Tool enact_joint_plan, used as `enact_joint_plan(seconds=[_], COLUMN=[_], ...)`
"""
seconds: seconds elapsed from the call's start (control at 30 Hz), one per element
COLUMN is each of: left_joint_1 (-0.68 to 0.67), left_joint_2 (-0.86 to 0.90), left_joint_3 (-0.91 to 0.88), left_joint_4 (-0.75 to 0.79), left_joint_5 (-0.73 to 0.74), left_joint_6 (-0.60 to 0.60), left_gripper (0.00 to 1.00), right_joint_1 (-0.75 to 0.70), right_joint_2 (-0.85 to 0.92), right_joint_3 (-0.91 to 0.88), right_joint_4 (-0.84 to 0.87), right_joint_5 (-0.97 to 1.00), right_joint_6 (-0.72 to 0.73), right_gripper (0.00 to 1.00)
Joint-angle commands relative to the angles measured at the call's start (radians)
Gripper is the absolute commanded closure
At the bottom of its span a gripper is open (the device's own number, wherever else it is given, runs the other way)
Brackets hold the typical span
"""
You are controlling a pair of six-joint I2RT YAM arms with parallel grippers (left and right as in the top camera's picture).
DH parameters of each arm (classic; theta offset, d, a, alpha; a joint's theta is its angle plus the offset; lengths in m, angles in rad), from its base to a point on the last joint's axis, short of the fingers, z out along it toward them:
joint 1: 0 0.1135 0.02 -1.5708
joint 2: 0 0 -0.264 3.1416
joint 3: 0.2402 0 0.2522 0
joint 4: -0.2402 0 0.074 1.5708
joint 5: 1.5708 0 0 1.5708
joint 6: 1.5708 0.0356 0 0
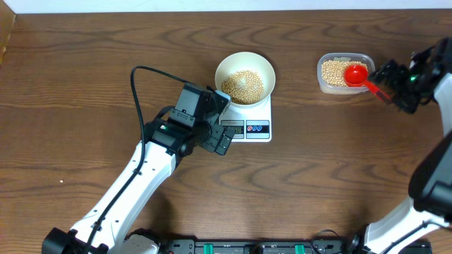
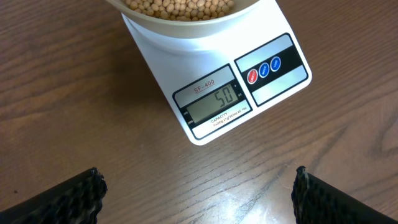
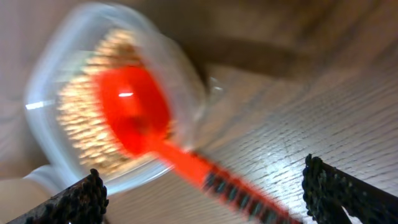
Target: Scoop item into bowl and weigh 50g on scale
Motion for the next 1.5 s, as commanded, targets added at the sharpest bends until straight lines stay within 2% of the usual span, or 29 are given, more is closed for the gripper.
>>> enact_joint_plan(seconds=[0.0,0.3,0.53,1.47], left_joint_1=[-0.002,-0.002,-0.002,-0.002], left_joint_2=[0.003,0.003,0.003,0.003], left_joint_3=[0.010,0.010,0.010,0.010], left_joint_4=[-0.002,-0.003,-0.003,-0.003], left_joint_5=[-0.006,-0.006,-0.006,-0.006], left_joint_6=[0.014,0.014,0.014,0.014], left_gripper=[0.02,0.02,0.02,0.02], right_joint_1=[-0.019,-0.021,-0.022,-0.022], right_joint_2=[-0.170,-0.507,-0.657,-0.688], right_joint_3=[0.050,0.050,0.050,0.049], right_joint_4=[-0.002,-0.137,-0.195,-0.219], right_joint_5=[-0.097,-0.114,-0.061,-0.061], right_joint_6=[-0.082,-0.175,-0.174,-0.174], right_gripper=[0.01,0.01,0.01,0.01])
